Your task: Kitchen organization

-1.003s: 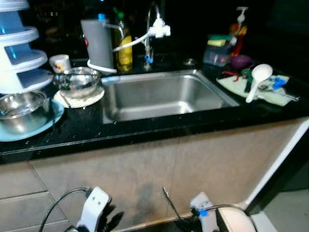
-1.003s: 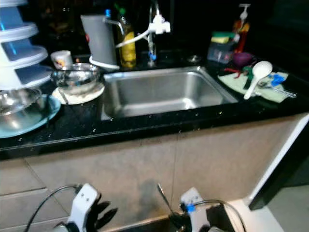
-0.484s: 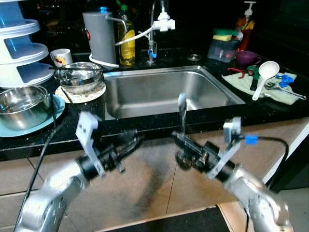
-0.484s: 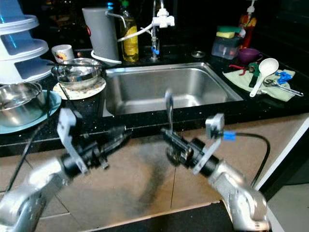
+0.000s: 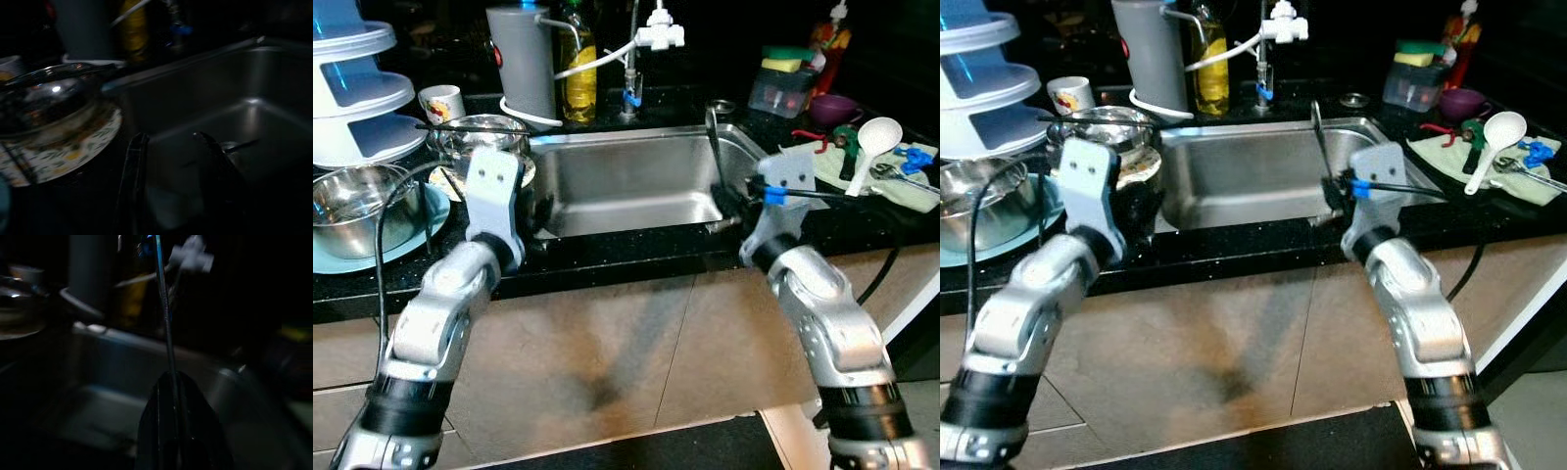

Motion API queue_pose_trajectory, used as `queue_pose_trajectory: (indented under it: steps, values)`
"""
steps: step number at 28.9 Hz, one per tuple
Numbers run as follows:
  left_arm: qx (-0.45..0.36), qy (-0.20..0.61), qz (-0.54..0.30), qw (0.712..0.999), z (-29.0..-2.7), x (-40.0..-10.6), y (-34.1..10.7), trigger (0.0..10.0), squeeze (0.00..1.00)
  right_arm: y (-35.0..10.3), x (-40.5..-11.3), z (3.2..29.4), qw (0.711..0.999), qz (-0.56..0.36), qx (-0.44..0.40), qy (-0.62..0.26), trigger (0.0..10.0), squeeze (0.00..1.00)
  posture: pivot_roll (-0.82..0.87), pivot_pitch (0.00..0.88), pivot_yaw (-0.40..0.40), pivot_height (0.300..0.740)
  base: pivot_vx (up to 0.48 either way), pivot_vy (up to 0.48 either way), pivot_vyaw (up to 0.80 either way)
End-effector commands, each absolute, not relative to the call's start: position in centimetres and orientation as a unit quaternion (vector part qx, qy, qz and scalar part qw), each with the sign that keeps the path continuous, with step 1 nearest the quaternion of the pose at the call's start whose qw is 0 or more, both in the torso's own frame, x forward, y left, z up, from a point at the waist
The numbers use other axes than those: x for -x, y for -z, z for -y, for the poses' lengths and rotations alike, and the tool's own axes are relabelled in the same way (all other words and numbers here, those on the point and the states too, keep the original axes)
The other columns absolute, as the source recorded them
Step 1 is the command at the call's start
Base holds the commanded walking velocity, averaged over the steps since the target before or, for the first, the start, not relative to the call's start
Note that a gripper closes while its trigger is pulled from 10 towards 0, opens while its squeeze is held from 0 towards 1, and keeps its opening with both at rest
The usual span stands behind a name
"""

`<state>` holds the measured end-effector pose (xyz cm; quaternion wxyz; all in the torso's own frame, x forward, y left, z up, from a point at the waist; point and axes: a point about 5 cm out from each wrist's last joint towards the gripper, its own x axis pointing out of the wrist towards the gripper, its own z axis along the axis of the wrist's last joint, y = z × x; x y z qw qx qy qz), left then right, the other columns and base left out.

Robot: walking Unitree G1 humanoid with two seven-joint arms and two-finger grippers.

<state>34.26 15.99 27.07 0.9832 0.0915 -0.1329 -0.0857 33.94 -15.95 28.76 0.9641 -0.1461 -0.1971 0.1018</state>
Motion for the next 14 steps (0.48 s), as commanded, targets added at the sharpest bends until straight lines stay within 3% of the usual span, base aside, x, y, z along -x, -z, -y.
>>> queue_pose_trajectory:
  steps: [1,3,14]
  values:
    - [-0.123,0.066,0.12,0.983,-16.2,-34.6,-26.5,10.0,0.0,-28.7,-34.1,15.8,0.959,0.202,0.176,-0.093,10.0,0.0,-0.07,0.102,-0.025,0.74,0.0,0.0,0.0]
    - [-0.118,0.07,0.122,0.983,-16.1,-34.6,-26.5,10.0,0.0,-28.9,-34.3,15.5,0.951,0.207,0.211,-0.09,10.0,0.0,-0.07,0.103,-0.025,0.74,0.0,0.0,0.0]
    - [-0.119,0.065,0.138,0.981,-15.4,-34.8,-26.8,10.0,0.0,-27.7,-34.7,14.8,0.946,0.2,0.241,-0.079,10.0,0.0,-0.07,0.106,-0.028,0.74,0.0,0.0,0.0]
